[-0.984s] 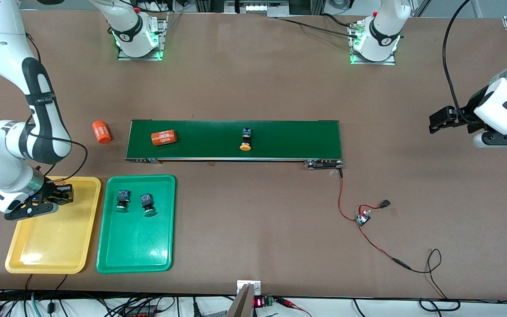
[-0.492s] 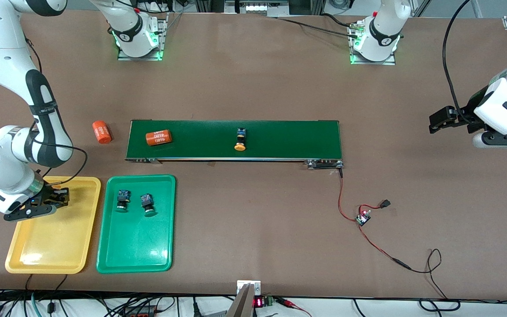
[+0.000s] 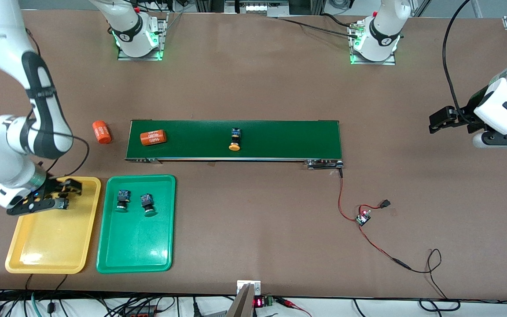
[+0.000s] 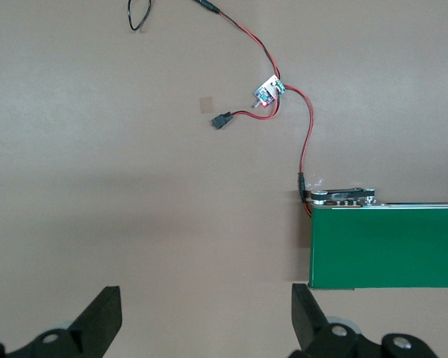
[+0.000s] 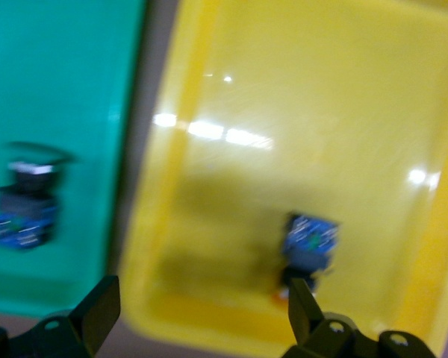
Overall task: Sort buttons by color to trays
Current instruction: 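Move a yellow-capped button into the yellow tray with the right gripper, then grasp the second yellow-capped button on the belt with the right gripper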
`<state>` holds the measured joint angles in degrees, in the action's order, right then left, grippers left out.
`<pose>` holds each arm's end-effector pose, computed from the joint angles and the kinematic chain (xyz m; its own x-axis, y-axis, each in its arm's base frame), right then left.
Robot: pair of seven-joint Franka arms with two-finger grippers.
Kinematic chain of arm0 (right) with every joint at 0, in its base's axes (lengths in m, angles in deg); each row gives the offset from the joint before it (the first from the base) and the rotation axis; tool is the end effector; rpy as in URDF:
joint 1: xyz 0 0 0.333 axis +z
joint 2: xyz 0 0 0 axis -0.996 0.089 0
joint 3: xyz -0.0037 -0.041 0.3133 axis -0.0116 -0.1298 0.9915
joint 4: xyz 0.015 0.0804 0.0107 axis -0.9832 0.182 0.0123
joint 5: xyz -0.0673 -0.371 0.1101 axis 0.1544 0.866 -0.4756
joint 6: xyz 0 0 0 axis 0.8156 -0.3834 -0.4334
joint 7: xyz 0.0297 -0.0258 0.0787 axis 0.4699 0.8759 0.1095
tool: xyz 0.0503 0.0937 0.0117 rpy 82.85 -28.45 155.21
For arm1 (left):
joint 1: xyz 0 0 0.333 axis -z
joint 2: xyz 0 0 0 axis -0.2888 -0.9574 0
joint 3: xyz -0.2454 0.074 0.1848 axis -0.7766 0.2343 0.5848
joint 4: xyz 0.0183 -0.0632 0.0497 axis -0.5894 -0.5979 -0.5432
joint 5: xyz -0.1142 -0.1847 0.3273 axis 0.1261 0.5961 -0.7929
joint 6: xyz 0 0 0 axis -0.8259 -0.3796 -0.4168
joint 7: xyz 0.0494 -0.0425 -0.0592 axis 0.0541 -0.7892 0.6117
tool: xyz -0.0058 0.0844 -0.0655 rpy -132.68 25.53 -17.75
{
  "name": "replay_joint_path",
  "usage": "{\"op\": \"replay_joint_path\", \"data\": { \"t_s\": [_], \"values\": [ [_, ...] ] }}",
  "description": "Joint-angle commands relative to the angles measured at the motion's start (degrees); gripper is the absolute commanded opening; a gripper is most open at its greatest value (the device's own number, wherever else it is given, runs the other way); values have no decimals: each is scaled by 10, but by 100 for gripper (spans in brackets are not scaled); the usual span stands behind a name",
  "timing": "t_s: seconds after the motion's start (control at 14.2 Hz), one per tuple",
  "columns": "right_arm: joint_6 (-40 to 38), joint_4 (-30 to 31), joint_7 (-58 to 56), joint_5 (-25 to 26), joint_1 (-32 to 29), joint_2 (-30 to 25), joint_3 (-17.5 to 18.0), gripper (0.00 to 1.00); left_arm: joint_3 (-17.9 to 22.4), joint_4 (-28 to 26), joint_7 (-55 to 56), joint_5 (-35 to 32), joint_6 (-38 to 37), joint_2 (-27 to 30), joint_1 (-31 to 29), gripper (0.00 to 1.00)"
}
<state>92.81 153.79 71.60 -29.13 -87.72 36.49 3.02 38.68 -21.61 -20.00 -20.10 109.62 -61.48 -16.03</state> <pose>0.6677 -0.0583 0.2920 0.9822 0.1817 0.0468 0.1806 -0.9832 0.0283 0.5920 -0.0402 0.5811 0.9987 0.0189 -0.0477 0.0189 -0.9998 -0.0001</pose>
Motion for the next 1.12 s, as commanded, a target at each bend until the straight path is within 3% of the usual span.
{"op": "replay_joint_path", "data": {
  "t_s": [0.0,0.21,0.42,0.77,1.05],
  "values": [
    [-76,129,139,-15,75,-154,-1,100,-2,10,-10,-5,-6,-3,0,100],
    [-104,163,283,-19,98,-208,82,100,-2,10,-11,-5,-6,-3,-1,100],
    [-73,165,417,-18,129,-207,161,100,-2,10,-11,-5,-6,-3,-1,100],
    [-2,164,574,-6,213,-157,165,100,-2,10,-11,-5,-6,-3,-1,100],
    [29,158,680,64,264,-102,164,100,-2,10,-11,-5,-6,-3,-1,100]
  ]
}}
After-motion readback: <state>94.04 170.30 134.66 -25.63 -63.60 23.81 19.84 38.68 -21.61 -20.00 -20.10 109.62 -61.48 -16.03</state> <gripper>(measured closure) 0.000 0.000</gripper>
